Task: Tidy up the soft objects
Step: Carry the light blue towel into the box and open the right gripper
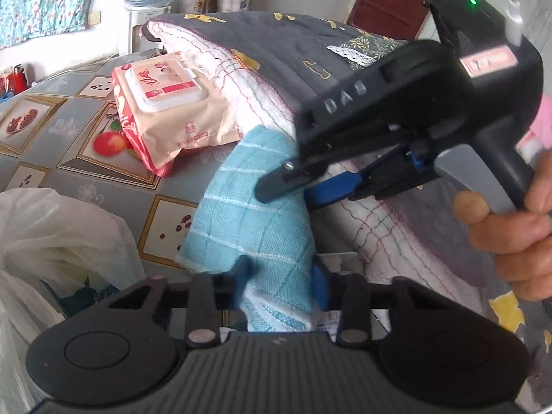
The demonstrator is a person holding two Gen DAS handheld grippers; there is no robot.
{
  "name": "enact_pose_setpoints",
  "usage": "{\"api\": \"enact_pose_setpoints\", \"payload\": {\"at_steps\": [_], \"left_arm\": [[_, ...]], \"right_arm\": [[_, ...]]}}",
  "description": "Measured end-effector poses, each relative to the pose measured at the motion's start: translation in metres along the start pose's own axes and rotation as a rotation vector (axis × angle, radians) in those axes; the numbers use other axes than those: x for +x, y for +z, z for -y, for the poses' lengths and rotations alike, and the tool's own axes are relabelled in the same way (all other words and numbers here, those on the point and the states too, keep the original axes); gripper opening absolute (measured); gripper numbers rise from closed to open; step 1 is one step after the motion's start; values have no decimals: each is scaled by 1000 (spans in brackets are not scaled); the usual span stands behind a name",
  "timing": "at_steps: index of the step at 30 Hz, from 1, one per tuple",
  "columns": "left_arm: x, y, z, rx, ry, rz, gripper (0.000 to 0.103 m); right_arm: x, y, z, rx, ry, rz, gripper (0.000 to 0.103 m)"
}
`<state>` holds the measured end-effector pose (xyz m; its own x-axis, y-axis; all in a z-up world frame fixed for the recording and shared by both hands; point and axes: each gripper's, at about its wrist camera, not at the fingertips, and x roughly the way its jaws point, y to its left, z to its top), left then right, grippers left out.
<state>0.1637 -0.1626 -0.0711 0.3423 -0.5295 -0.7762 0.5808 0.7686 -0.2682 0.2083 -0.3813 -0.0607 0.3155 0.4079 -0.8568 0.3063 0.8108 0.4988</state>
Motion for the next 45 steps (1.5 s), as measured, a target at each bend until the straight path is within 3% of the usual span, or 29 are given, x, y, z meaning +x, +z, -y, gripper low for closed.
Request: {"api": "enact_pose_setpoints", "payload": {"at_steps": [3,10,16,22,34,39,45], "left_arm": [[-4,-1,-1,-14,12,11,20],[-39,-1,4,-33,24,96,18],[-102,-8,4,-51,54,215,18],[-166,-27,-19,-112,114,323,18],[-256,-77,-124,-351,337,431,18],[-262,-85,-174,-465,374,412,18],[-245,-86,-220,-542,361,327,18]], "right_arm": [[-8,-3,-5,-21,9,26,19],[-46,-19,-40,-124,30,107,16],[-79,-40,-102,-270,76,178,16],[-85,-59,-175,-392,160,177,16],[-4,-102,-349,-618,296,41,16],[45,-106,-396,-650,289,-25,16],[96,-99,-416,-685,216,-84,19]]}}
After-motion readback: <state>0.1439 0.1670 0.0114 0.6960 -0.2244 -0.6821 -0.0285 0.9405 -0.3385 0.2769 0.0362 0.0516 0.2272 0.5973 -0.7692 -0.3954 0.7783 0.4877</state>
